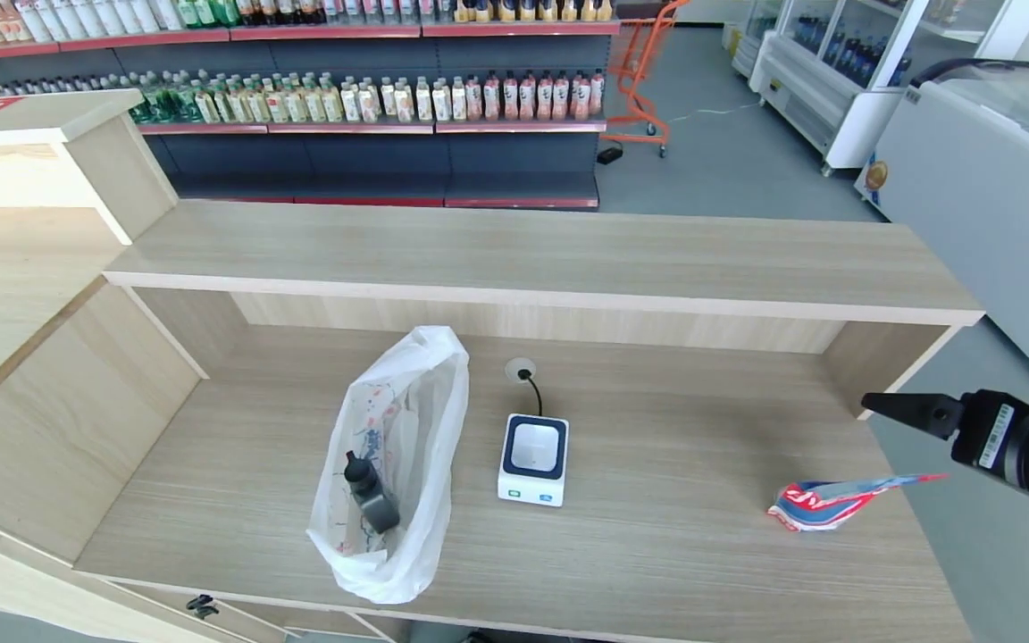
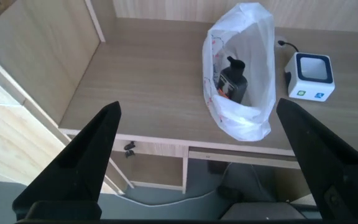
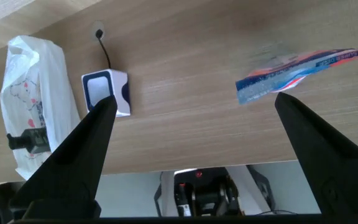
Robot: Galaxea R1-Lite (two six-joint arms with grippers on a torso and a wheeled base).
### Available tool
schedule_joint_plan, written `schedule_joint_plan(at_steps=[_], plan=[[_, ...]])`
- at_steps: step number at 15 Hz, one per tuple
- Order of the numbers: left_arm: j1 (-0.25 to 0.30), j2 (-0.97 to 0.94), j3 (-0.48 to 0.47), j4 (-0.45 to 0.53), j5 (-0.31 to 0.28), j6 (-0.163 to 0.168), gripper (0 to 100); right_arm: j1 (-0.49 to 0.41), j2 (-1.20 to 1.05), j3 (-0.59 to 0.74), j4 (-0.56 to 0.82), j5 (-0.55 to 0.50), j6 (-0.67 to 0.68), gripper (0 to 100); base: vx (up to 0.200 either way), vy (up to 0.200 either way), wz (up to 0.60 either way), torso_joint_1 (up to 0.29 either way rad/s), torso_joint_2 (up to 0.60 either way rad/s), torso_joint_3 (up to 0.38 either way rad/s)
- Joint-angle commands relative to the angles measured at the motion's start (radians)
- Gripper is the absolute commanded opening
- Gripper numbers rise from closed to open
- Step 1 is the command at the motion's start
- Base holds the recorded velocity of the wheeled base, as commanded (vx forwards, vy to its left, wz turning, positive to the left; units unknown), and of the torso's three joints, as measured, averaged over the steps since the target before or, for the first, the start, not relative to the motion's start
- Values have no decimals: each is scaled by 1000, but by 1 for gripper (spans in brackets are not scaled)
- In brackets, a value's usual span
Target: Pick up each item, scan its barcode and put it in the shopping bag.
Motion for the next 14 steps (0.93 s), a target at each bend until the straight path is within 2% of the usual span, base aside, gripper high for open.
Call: schedule_joint_plan(at_steps=[1,5,8,10,14], plan=[[0,1,0,0,0,0,100,-3,9,1,1,1,1,100,0,0,0,0,0,0],[0,1,0,0,0,-3,100,-3,19,5,1,-1,3,100,-200,0,0,7,5,-1],[0,1,0,0,0,-1,100,-4,20,8,0,-24,3,100,0,0,0,0,0,0],[0,1,0,0,0,-1,100,-11,22,7,0,-24,3,100,0,-200,0,-7,-2,7],[0,1,0,0,0,-1,100,-78,72,-30,1,-25,45,100,0,-200,0,7,4,-1]])
